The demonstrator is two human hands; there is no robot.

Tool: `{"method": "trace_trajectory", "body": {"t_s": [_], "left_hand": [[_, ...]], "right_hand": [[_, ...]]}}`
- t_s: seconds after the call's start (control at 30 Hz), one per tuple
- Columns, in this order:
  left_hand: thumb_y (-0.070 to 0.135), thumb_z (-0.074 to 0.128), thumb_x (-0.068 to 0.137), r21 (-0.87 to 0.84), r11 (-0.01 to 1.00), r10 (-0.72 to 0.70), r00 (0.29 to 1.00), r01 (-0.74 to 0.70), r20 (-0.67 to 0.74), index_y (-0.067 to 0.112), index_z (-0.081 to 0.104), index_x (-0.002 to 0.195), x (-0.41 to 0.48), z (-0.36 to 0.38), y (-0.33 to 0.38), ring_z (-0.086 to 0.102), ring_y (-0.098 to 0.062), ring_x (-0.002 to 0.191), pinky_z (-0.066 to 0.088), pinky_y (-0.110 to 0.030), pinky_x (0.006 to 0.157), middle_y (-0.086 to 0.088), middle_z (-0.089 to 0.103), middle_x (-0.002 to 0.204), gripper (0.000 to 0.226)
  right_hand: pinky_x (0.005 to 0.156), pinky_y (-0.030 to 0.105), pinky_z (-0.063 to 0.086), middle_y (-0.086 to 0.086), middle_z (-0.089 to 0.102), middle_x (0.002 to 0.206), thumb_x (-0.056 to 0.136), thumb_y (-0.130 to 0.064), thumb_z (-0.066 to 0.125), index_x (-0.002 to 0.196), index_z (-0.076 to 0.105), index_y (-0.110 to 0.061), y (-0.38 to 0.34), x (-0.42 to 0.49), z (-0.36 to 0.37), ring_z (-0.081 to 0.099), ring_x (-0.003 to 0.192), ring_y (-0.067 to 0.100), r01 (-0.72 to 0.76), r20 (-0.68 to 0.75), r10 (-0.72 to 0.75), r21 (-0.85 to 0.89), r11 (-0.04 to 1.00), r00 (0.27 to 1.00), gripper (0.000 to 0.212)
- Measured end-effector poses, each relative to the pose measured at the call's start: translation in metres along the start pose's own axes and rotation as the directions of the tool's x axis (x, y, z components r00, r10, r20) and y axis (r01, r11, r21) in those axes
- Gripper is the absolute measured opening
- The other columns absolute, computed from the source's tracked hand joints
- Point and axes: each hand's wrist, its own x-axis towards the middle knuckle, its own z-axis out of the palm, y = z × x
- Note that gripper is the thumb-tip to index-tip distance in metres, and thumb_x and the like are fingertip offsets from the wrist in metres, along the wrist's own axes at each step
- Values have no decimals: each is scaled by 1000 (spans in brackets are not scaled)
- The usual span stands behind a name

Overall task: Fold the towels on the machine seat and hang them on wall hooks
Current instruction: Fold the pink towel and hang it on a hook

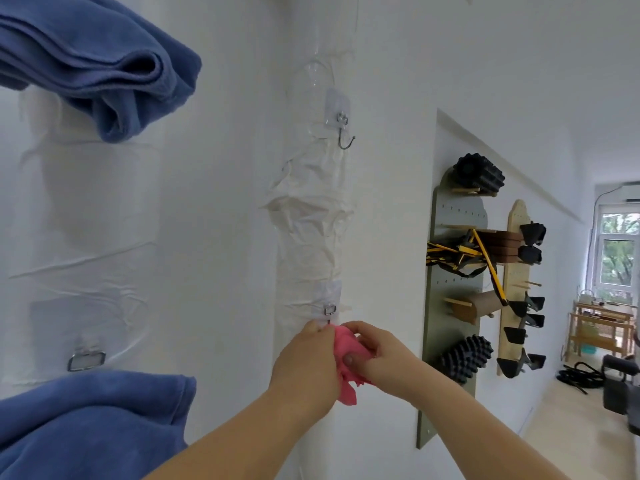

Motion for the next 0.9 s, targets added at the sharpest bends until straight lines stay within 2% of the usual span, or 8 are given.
{"method": "trace_trajectory", "body": {"t_s": [0.07,0.2,0.37,0.47,0.57,0.73,0.8,0.9], "left_hand": [[23,60,90,65,998,3,999,-5,33,39,63,110,-1,-7,5,58,-10,100,55,-33,88,11,51,121,26],[38,49,92,104,994,-21,997,13,76,32,60,116,-2,-22,13,60,-18,104,55,-37,92,0,58,120,27],[49,45,83,109,994,-15,1000,16,-14,32,57,133,-4,-34,14,59,-18,120,55,-41,97,6,58,133,55],[50,44,79,115,993,5,1000,-3,-16,32,64,110,-8,-41,20,63,-18,104,58,-42,87,7,64,113,40],[53,42,76,134,991,16,1000,-13,-26,30,63,96,-12,-44,19,63,-17,93,59,-42,80,7,63,97,38],[46,49,89,104,993,54,997,-49,-46,31,62,122,-21,-54,20,59,-17,109,55,-39,92,7,57,116,38],[41,51,93,48,992,117,990,-114,-74,32,63,114,-33,-54,25,57,-12,111,54,-36,92,12,58,114,26],[31,56,95,-111,967,223,973,-229,-60,37,66,116,-68,-42,36,58,1,107,53,-24,93,20,62,117,23]], "right_hand": [[69,23,58,9,65,111,94,-10,56,128,61,-29,-6,-3,-1,69,77,13,-4,21,6,-100,995,1000,39],[65,21,55,-1,42,122,88,-17,60,148,48,-26,-32,-7,-7,62,102,24,-21,-14,18,-272,962,1000,62],[49,30,58,-10,53,130,90,-16,57,144,49,-31,-58,-14,-12,68,61,17,-48,-97,30,-182,982,995,57],[54,32,60,-11,60,125,89,-16,55,136,57,-32,-62,-18,-11,68,62,14,-31,-100,13,-181,983,995,50],[64,24,58,-8,66,123,89,-17,53,131,62,-28,-65,-22,-12,68,79,9,-9,-115,-21,-249,968,993,45],[76,16,53,-15,56,132,93,-21,57,135,60,-27,-68,-38,-14,60,103,4,30,-261,-111,-297,954,959,42],[91,18,47,-16,61,128,94,-22,59,127,64,-29,-67,-56,-9,57,115,4,44,-373,-132,-236,971,918,34],[90,13,45,-18,69,115,96,-22,62,116,71,-28,-58,-98,4,61,111,0,30,-455,-89,-134,990,886,22]]}}
